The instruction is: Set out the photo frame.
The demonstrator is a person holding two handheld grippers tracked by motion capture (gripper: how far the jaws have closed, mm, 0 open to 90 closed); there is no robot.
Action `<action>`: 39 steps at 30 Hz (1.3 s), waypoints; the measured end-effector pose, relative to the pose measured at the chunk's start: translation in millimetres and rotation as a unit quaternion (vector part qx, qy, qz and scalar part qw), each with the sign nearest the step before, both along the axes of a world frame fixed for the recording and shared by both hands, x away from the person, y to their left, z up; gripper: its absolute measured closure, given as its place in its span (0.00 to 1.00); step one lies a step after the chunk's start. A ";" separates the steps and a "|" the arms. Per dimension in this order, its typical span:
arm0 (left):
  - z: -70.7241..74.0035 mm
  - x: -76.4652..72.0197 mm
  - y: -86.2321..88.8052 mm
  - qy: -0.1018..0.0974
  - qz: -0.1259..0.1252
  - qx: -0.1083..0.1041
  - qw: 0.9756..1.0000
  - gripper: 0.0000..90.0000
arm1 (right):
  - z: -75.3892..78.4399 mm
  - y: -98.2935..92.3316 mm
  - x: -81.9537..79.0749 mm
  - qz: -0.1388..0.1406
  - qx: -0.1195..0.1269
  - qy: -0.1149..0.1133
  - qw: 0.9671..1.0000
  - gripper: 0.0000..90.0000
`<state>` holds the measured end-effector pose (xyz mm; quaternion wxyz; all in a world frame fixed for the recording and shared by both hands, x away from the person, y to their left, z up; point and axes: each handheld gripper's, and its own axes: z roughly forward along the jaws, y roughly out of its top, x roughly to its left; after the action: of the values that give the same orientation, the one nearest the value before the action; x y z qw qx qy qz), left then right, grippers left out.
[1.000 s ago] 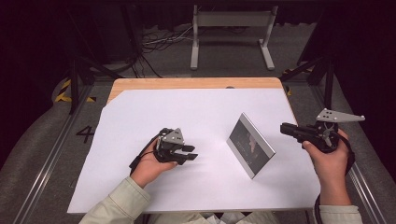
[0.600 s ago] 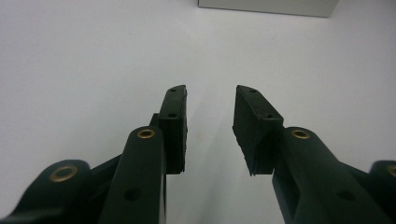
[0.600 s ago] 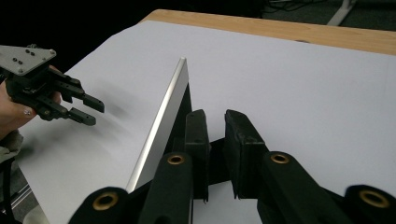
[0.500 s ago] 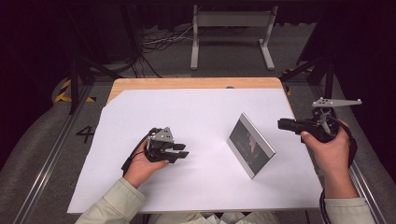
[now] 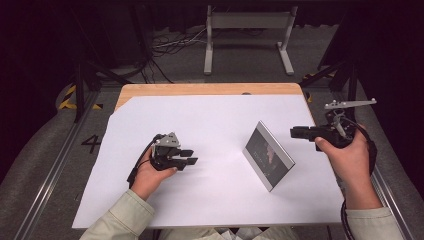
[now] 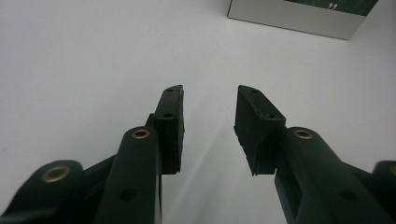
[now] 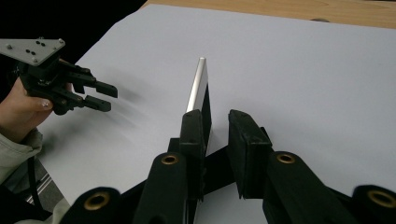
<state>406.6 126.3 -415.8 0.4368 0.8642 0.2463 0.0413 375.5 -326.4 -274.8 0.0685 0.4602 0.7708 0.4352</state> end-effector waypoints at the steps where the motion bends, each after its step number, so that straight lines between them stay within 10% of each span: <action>1: -0.1 0.4 0.3 -0.002 0.001 0.001 1.000 0.70 | 0.8 2.3 0.3 0.001 -0.005 0.001 1.000 0.84; 39: -3.8 2.1 2.0 0.000 0.013 0.018 1.000 0.68 | -12.7 55.7 17.7 0.018 -0.102 0.065 0.992 0.71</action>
<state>408.7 128.3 -419.6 0.4206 0.8687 0.2564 0.0511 393.1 -270.7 -287.5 0.0568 0.4640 0.8224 0.3242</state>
